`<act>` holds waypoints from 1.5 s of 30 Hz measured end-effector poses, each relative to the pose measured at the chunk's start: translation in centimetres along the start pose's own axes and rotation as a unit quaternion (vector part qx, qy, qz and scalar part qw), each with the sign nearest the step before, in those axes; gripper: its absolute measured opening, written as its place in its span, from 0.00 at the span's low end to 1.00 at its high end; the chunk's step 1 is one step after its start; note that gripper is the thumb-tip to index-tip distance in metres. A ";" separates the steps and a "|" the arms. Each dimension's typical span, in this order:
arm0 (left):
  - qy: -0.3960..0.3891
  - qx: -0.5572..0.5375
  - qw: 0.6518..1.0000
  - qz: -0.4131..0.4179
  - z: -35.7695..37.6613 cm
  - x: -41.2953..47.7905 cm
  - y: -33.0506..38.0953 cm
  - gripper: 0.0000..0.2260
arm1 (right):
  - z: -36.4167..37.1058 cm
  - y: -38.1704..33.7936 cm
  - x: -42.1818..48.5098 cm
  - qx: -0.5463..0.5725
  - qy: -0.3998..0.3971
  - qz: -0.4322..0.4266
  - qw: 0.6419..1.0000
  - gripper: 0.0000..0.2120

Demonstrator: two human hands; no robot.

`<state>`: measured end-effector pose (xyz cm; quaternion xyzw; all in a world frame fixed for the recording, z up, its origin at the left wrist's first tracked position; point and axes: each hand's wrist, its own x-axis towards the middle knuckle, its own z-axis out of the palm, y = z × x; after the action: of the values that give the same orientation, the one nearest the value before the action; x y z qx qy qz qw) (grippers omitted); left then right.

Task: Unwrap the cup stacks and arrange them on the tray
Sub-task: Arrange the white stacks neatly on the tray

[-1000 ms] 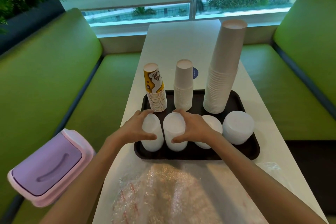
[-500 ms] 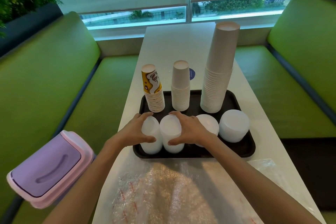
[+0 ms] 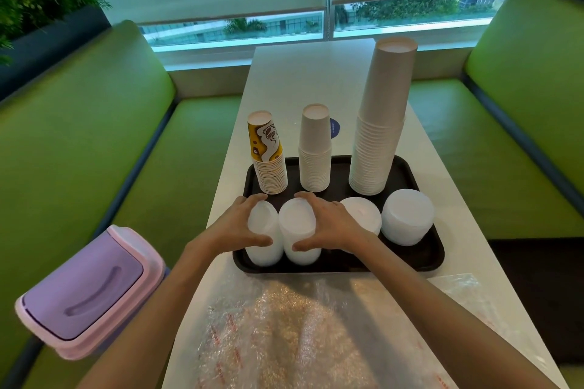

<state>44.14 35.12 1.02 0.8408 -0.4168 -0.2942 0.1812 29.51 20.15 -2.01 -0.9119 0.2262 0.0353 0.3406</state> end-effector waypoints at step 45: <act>-0.115 0.399 0.896 0.156 7.6 10.5 15.3 0.42 | -4.7 14.9 -7.7 0.074 0.187 0.202 0.959 0.42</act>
<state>35.25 17.21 0.04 0.7268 -0.6432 -0.1655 -0.1751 15.67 10.27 -5.77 -0.8100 0.4672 -0.0841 0.3443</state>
